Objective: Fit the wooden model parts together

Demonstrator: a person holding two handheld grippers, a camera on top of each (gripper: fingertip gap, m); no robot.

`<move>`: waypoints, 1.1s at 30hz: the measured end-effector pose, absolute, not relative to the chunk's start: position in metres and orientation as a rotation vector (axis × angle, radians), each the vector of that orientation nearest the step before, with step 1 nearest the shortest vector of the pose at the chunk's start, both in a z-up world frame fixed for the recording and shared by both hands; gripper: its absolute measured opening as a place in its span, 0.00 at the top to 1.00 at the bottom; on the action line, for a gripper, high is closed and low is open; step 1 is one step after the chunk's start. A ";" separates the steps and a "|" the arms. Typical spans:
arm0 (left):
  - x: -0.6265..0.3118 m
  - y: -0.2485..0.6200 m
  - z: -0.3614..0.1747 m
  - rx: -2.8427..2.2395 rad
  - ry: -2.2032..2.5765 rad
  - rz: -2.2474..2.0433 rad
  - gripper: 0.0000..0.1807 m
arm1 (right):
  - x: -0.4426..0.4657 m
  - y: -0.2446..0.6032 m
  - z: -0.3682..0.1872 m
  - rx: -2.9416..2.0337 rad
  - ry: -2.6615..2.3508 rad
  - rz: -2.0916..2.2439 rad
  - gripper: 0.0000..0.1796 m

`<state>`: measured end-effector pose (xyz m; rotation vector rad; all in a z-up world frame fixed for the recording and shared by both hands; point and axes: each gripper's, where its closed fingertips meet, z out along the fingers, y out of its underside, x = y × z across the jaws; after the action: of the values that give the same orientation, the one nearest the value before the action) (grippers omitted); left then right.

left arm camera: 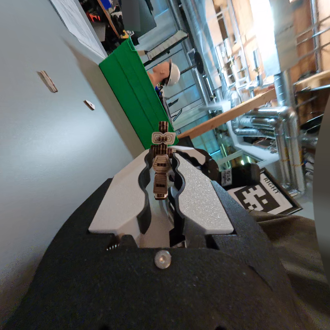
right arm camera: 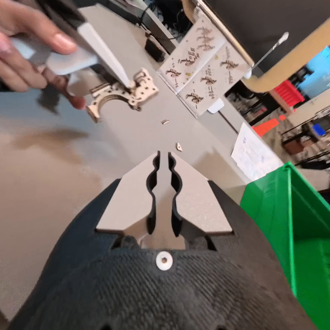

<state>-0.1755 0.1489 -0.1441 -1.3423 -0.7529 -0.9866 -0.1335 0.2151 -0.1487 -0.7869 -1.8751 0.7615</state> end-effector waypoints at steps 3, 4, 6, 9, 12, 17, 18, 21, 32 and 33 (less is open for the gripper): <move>-0.175 0.150 -0.145 -1.346 -0.753 -1.001 0.90 | -0.159 0.231 -0.156 -0.963 -1.893 0.909 0.93; -0.174 0.151 -0.145 -1.353 -0.751 -0.999 0.90 | -0.171 0.235 -0.161 -1.013 -1.912 0.943 0.92; -0.174 0.152 -0.145 -1.353 -0.753 -1.002 0.91 | -0.197 0.244 -0.176 -1.107 -1.980 0.946 0.88; -0.177 0.153 -0.145 -1.335 -0.766 -1.018 0.91 | -0.228 0.246 -0.202 -1.217 -2.113 0.899 0.82; -0.179 0.151 -0.144 -1.315 -0.775 -1.033 0.91 | -0.248 0.244 -0.221 -1.242 -2.176 0.819 0.82; -0.180 0.148 -0.141 -1.281 -0.772 -1.047 0.90 | -0.219 0.207 -0.225 -1.159 -2.353 0.858 1.00; -0.182 0.146 -0.139 -1.258 -0.771 -1.046 0.90 | -0.207 0.197 -0.225 -1.129 -2.387 0.873 1.00; -0.190 0.138 -0.134 -1.182 -0.790 -1.057 0.90 | -0.169 0.163 -0.219 -1.021 -2.432 0.883 1.00; -0.191 0.136 -0.135 -1.191 -0.796 -1.036 0.90 | -0.139 0.196 -0.190 -1.054 -2.052 0.835 0.92; -0.191 0.137 -0.135 -1.194 -0.797 -1.031 0.90 | -0.147 0.202 -0.186 -1.065 -2.029 0.859 0.90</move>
<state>-0.1913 0.1366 -0.1353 -1.1938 -0.7972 -1.0313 -0.1470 0.2023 -0.1860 -1.0653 -2.0293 0.8590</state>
